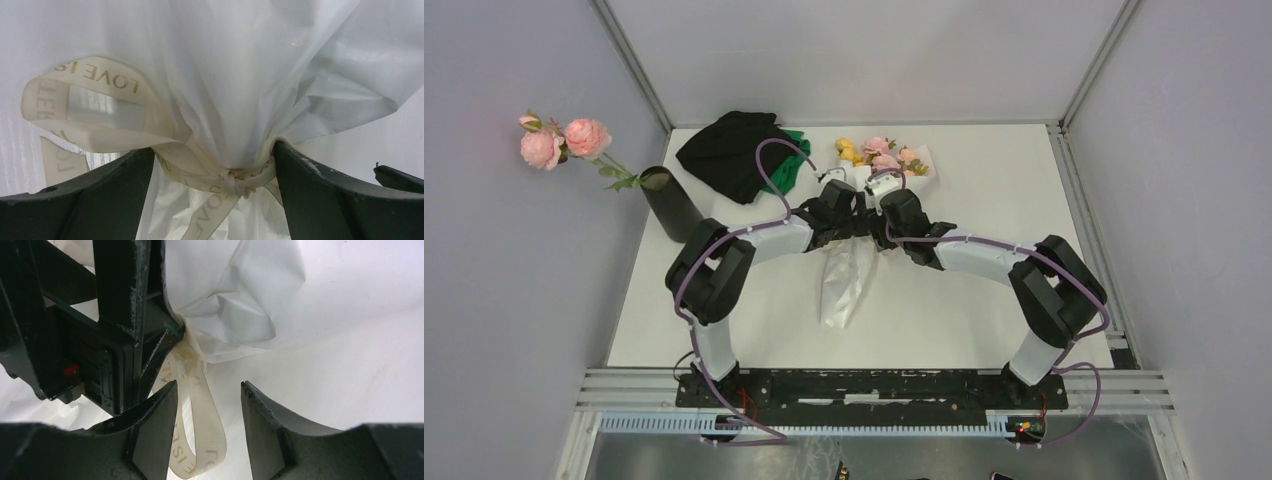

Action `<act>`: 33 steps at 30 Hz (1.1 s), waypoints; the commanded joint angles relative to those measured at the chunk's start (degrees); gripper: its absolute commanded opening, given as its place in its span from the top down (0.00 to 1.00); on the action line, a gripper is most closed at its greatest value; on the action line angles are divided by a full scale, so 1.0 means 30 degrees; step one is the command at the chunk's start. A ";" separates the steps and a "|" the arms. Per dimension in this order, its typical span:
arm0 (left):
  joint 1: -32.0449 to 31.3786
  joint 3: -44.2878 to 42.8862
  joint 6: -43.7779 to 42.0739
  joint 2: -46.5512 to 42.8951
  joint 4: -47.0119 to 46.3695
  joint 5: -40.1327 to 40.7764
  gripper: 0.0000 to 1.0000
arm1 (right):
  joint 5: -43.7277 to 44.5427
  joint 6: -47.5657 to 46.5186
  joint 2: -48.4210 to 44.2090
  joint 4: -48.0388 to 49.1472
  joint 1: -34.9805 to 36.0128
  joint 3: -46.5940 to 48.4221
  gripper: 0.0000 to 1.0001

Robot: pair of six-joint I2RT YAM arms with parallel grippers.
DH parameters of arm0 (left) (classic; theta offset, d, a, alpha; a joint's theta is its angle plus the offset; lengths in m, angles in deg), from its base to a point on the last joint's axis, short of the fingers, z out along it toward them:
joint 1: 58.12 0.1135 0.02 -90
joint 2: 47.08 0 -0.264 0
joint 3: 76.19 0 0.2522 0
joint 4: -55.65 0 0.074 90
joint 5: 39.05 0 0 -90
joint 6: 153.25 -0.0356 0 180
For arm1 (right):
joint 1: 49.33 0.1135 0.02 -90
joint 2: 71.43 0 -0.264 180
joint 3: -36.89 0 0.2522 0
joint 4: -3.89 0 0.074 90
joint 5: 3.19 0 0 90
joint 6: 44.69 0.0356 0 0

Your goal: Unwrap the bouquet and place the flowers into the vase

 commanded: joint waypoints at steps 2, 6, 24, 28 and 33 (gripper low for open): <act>0.0522 0.0578 0.0654 -0.0174 -0.0652 -0.0250 0.06 | 0.0529 -0.0216 0.0476 0.0190 -0.0138 0.1258 0.44; 0.0605 0.0856 0.0466 -0.0813 -0.0320 0.0043 0.06 | 0.0364 -0.0146 0.1144 0.0683 -0.0439 0.1218 0.44; 0.0752 0.1081 0.0064 -0.2569 0.0686 0.0770 0.06 | -0.2548 0.0841 0.1334 0.2037 -0.0447 0.0312 0.44; 0.0798 0.1039 -0.0051 -0.2412 0.0766 0.0875 0.06 | -0.2628 0.0913 0.0708 0.1918 -0.0097 0.0176 0.44; 0.0871 0.1141 -0.0001 -0.2339 0.0494 0.0627 0.07 | -0.2060 0.0645 0.0442 0.2040 0.0053 0.0169 0.43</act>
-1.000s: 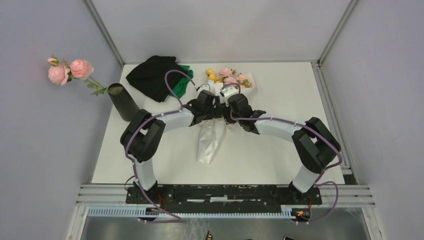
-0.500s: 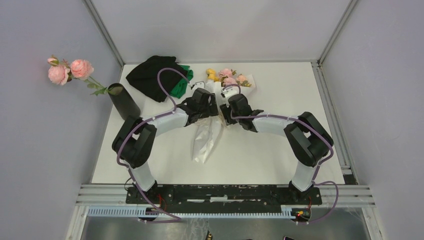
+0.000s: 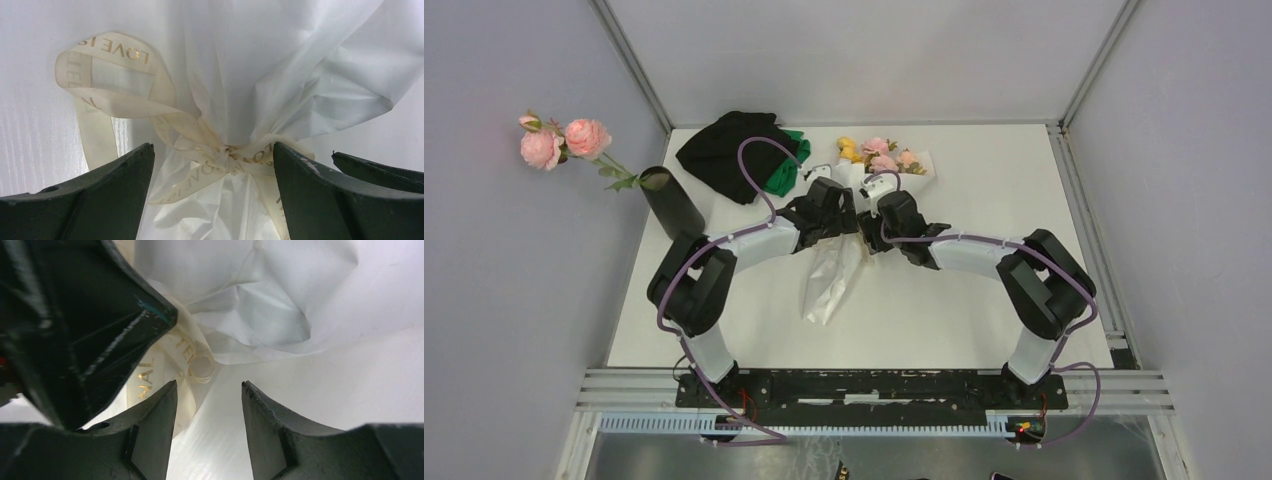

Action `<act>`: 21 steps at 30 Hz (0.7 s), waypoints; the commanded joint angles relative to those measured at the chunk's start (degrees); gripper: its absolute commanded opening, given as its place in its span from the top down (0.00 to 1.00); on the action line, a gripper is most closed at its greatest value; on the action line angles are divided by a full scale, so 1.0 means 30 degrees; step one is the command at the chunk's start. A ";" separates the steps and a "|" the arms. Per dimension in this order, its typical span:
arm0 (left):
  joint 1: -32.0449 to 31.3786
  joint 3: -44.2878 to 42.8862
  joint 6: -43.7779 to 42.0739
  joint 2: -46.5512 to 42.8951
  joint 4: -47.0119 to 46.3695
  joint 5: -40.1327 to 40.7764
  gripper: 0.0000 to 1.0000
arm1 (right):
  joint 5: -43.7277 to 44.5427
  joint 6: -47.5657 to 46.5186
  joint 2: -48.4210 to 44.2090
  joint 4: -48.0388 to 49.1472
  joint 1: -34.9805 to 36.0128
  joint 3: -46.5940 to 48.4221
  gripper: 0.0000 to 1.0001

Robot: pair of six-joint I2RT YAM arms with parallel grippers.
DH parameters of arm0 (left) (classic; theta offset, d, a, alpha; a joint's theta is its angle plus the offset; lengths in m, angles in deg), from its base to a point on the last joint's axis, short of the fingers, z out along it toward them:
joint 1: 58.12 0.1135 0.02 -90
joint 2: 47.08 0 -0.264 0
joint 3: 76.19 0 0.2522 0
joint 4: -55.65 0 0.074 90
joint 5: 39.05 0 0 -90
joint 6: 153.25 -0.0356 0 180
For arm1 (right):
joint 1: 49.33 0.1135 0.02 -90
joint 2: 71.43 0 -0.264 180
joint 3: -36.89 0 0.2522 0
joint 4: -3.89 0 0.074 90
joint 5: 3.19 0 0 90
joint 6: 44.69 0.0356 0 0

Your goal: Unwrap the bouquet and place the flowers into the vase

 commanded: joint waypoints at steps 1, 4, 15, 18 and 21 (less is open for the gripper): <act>0.0119 0.0122 -0.0083 -0.0286 -0.0265 0.0138 0.07 | 0.0574 -0.0176 -0.0635 0.0749 0.0178 0.0218 0.44; 0.0132 0.0204 -0.0104 -0.0287 -0.0262 0.0052 0.07 | 0.1080 -0.0619 0.0459 0.0688 0.0060 0.1043 0.46; 0.0122 0.0825 -0.0228 -0.1029 0.0018 0.0403 0.07 | 0.0602 -0.0462 0.2244 0.0850 -0.0242 0.2503 0.86; 0.0144 0.0853 -0.0228 -0.1046 0.0020 0.0490 0.07 | 0.1041 -0.0649 0.1384 0.0863 -0.0234 0.2032 1.00; 0.0265 0.0757 -0.0174 -0.0934 -0.0005 0.0437 0.07 | 0.1382 -0.0811 0.0263 0.0678 -0.0270 0.1533 1.00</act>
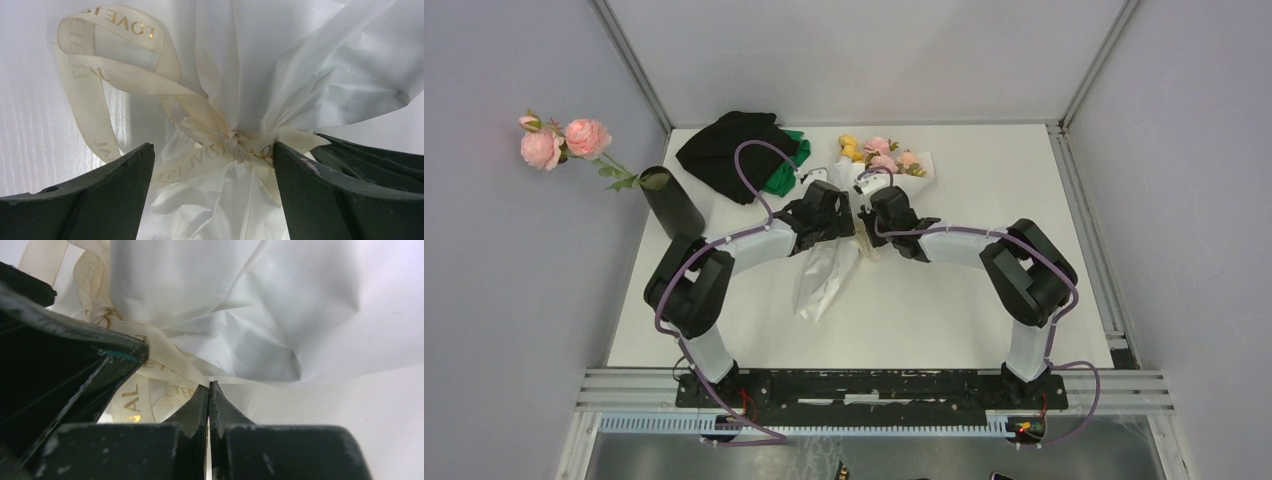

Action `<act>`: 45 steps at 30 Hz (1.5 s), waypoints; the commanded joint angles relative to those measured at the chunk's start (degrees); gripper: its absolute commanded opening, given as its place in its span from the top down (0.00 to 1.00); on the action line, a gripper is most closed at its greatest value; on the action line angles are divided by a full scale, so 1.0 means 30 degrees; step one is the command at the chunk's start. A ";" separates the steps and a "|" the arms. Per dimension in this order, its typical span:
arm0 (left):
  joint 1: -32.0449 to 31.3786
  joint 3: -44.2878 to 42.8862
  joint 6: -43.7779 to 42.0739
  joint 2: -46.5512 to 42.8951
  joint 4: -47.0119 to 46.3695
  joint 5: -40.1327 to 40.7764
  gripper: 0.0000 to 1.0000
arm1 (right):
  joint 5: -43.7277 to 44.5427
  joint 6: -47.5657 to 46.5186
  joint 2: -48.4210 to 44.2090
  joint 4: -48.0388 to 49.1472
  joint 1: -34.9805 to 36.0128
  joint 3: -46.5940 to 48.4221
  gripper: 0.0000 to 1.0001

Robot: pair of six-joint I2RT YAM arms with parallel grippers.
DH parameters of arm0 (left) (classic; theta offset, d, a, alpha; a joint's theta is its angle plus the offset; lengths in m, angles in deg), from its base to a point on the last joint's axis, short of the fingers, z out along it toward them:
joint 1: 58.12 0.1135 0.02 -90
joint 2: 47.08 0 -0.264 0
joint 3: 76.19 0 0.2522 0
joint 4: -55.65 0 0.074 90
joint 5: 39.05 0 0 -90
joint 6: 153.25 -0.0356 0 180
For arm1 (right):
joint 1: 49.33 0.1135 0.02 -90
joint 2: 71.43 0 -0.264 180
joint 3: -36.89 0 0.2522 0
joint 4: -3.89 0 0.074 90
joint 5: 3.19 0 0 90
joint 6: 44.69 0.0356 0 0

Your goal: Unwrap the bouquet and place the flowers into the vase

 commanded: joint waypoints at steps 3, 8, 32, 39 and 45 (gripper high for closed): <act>0.0278 -0.0408 -0.0084 -0.0092 -0.0033 0.0161 0.07 | 0.1283 -0.0364 -0.3588 0.0209 -0.0141 -0.0894 1.00; 0.0547 -0.1755 0.0091 0.1150 -0.0106 -0.0244 0.07 | 0.1845 -0.0600 -0.6235 -0.0231 -0.0201 -0.2039 1.00; 0.0537 -0.3861 0.0728 0.3423 -0.0826 -0.2252 0.08 | 0.2055 -0.0770 -0.9614 -0.1403 -0.0084 -0.3883 1.00; 0.0068 -0.5014 0.1195 0.2125 -0.1251 -0.3883 0.07 | 0.2286 -0.1075 -1.0000 -0.1804 -0.0095 -0.3746 1.00; -0.0177 -0.7464 0.1975 0.2930 -0.1267 -0.6348 0.06 | 0.1890 -0.0667 -0.9479 -0.1187 -0.0080 -0.4724 1.00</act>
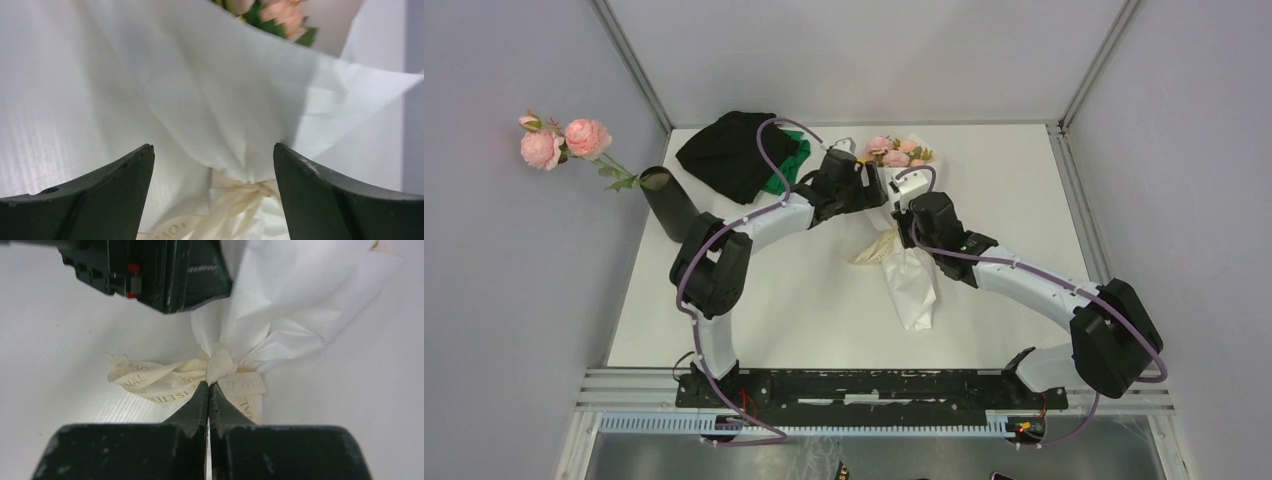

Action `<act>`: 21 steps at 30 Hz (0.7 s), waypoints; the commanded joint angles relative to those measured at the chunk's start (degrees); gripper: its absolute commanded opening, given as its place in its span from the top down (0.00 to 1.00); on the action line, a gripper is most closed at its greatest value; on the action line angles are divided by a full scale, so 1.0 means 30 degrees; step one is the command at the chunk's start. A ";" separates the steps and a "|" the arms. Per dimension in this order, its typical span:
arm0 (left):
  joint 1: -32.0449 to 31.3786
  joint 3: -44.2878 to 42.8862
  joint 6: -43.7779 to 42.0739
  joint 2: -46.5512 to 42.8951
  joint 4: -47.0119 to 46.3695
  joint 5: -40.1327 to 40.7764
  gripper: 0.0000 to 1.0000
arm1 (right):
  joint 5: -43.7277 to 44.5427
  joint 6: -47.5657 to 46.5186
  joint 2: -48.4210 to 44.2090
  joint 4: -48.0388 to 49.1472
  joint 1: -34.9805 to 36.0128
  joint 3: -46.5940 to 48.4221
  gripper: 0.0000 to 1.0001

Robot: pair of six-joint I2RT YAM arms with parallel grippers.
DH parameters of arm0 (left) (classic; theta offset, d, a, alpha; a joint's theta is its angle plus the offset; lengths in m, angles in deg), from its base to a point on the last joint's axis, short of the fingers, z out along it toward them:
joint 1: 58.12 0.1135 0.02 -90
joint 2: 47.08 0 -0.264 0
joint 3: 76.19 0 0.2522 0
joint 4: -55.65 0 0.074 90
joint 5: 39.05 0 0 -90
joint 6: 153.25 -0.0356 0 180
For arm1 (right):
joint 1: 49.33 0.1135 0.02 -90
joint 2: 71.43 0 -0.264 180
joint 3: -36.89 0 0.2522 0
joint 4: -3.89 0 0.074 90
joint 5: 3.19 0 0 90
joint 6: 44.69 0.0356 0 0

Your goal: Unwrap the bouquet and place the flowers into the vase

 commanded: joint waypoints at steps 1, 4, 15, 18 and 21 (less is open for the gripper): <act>-0.0167 -0.2495 0.1174 -0.0033 -0.1026 -0.2315 0.06 | -0.0031 0.0172 0.0227 0.0733 0.0051 -0.0503 1.00; -0.0237 -0.3821 0.1611 0.1039 -0.1200 -0.3365 0.06 | -0.0105 0.0242 0.0318 0.0771 0.0046 -0.0590 1.00; -0.0426 -0.3219 0.1791 0.3832 -0.1401 -0.3309 0.07 | -0.0018 0.0100 0.0195 0.0709 0.0036 -0.0629 1.00; -0.0415 -0.2834 0.1883 0.4665 -0.1554 -0.3182 0.07 | 0.0052 0.0055 -0.0120 0.0519 0.0036 -0.0541 1.00; -0.0400 -0.2533 0.2098 0.5444 -0.1737 -0.3148 0.08 | 0.0396 -0.0053 -0.0683 0.0258 0.0033 -0.0455 1.00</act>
